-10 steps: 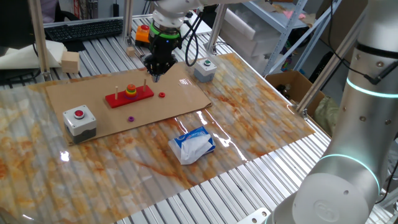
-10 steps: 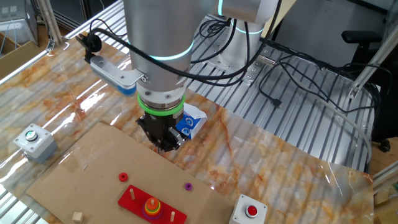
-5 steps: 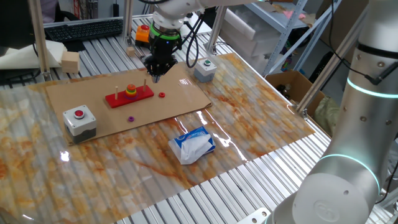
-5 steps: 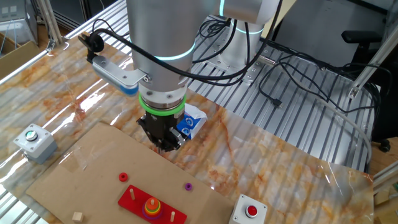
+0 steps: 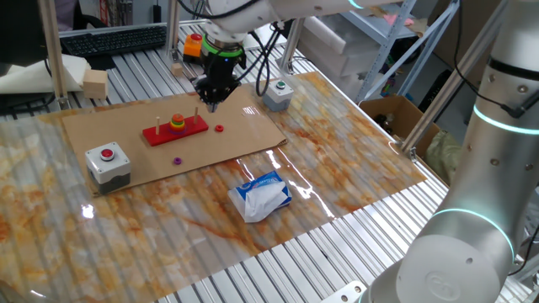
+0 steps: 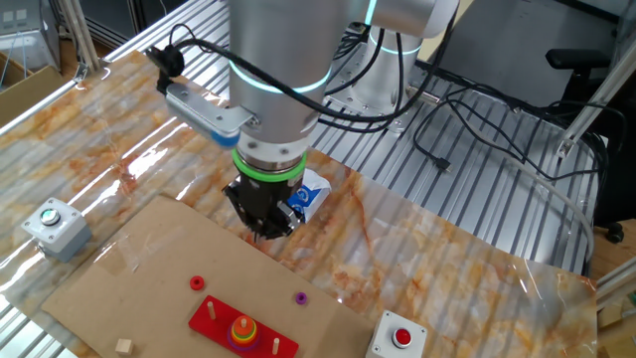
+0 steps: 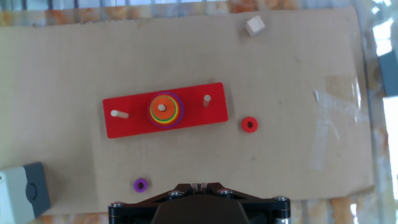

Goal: Take out one Hanoi block and throw it aside

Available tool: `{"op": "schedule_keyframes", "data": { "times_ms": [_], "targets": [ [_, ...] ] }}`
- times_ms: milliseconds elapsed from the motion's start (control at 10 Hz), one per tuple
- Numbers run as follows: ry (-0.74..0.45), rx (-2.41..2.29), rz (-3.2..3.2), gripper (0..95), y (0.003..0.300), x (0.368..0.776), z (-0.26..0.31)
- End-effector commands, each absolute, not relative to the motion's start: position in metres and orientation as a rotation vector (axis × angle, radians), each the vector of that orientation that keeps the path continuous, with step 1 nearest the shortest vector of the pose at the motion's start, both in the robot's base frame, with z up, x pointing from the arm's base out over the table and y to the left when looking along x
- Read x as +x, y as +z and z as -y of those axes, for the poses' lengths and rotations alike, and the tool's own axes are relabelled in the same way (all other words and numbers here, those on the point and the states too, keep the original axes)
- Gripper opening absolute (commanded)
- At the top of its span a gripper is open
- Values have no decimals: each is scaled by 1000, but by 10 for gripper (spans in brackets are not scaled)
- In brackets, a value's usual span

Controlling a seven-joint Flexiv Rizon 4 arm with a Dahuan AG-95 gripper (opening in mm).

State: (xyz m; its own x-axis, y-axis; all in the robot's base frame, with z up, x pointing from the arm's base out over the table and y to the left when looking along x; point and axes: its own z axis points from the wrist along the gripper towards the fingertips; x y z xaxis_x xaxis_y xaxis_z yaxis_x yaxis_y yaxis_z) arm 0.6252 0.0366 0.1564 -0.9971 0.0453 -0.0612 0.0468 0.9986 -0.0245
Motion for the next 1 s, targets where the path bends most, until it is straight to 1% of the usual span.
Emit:
{"op": "schedule_keyframes", "data": {
  "times_ms": [100,1000],
  "targets": [
    [-35,-145,-3077,0,156,625,-37],
    [-18,-196,-3047,0,155,626,-37]
  ]
}}
